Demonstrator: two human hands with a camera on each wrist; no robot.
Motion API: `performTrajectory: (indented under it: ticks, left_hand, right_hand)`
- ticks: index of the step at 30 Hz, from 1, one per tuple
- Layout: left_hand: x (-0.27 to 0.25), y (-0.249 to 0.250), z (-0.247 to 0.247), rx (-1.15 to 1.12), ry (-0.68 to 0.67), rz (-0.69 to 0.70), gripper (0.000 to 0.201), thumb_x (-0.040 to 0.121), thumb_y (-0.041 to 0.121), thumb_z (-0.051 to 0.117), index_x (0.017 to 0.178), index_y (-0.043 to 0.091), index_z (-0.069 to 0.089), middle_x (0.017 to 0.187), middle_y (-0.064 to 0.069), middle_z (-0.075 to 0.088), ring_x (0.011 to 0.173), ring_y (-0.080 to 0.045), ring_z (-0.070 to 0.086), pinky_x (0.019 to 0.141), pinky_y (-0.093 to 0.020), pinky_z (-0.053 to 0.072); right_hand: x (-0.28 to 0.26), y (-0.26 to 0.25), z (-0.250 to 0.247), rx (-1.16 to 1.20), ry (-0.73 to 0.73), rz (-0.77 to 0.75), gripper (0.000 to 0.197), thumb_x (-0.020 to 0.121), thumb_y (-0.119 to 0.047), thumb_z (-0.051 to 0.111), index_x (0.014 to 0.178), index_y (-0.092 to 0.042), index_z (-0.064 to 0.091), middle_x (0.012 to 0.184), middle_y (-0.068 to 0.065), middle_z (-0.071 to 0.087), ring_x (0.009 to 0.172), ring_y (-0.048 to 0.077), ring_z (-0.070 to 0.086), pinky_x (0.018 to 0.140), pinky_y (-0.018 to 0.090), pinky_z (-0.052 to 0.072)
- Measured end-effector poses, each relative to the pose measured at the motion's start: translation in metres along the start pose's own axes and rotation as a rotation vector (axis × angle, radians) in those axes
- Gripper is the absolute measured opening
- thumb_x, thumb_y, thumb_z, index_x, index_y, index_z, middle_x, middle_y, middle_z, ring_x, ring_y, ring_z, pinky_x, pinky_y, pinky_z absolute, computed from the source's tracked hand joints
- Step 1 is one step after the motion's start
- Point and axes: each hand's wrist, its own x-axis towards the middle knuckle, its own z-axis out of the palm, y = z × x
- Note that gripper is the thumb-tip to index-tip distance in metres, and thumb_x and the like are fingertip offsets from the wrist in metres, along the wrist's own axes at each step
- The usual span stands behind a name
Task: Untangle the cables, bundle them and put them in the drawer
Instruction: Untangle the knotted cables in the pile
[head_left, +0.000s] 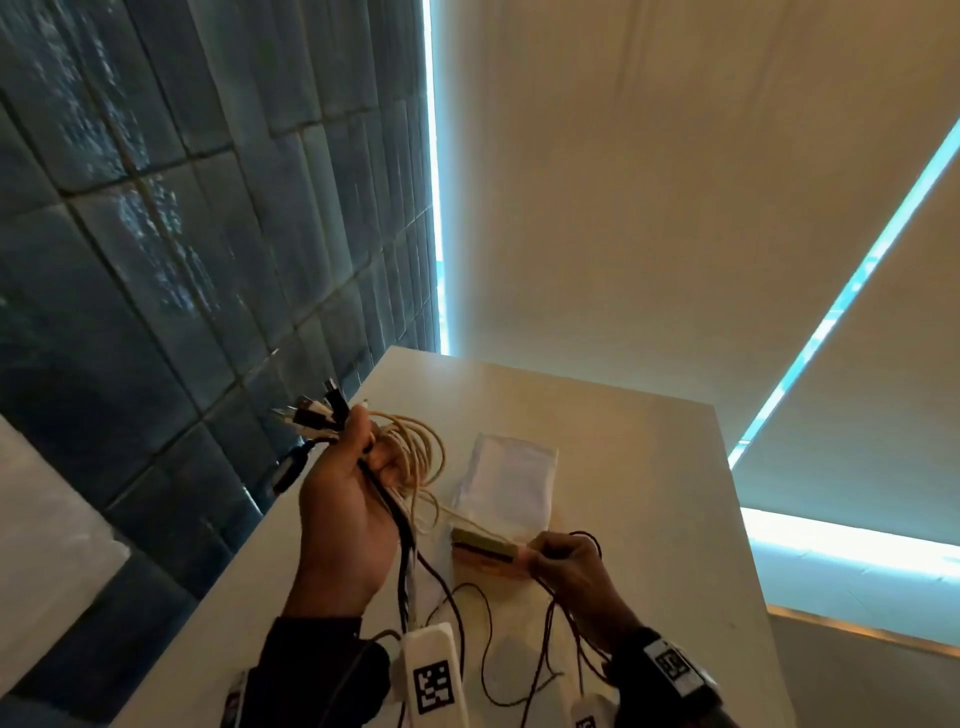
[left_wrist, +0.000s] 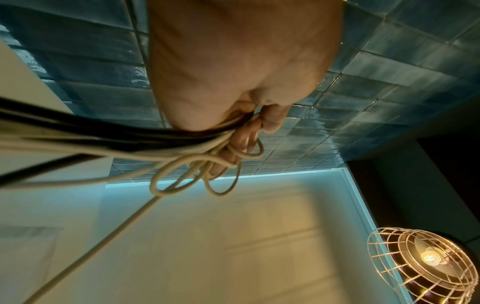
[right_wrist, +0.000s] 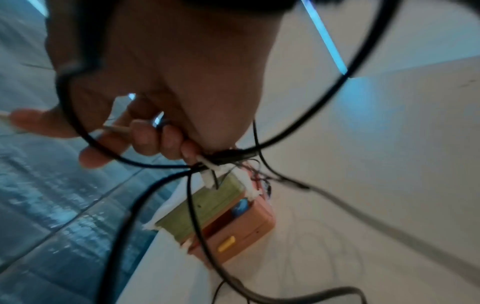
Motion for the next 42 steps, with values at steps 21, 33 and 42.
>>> performTrajectory:
  ticks: [21, 33, 42]
  left_hand:
    - [-0.008, 0.002, -0.008, 0.098, 0.11, 0.056, 0.03, 0.098, 0.03, 0.049, 0.07, 0.02, 0.049, 0.063, 0.003, 0.04, 0.055, -0.009, 0.037, 0.062, -0.024, 0.032]
    - [-0.007, 0.017, -0.015, 0.065, 0.155, 0.096, 0.033, 0.099, 0.031, 0.046, 0.067, 0.023, 0.042, 0.053, 0.01, 0.037, 0.045, -0.004, 0.035, 0.053, -0.016, 0.035]
    - [-0.004, 0.015, -0.006, 0.07, 0.123, 0.084, 0.023, 0.095, 0.028, 0.052, 0.073, 0.02, 0.049, 0.063, 0.004, 0.041, 0.056, -0.008, 0.039, 0.06, -0.021, 0.033]
  right_hand:
    - [-0.006, 0.055, -0.042, -0.774, -0.05, -0.123, 0.025, 0.077, -0.027, 0.076, 0.091, -0.024, 0.056, 0.096, -0.005, 0.054, 0.083, 0.009, 0.053, 0.073, 0.029, 0.05]
    - [-0.021, 0.071, -0.061, -0.949, 0.07, 0.025, 0.036, 0.08, -0.031, 0.076, 0.082, -0.022, 0.042, 0.077, -0.007, 0.056, 0.071, 0.016, 0.054, 0.057, 0.021, 0.038]
    - [-0.011, 0.046, -0.066, -0.982, -0.251, 0.406, 0.087, 0.069, -0.035, 0.083, 0.141, -0.018, 0.037, 0.136, 0.002, 0.039, 0.122, 0.02, 0.039, 0.104, 0.037, 0.042]
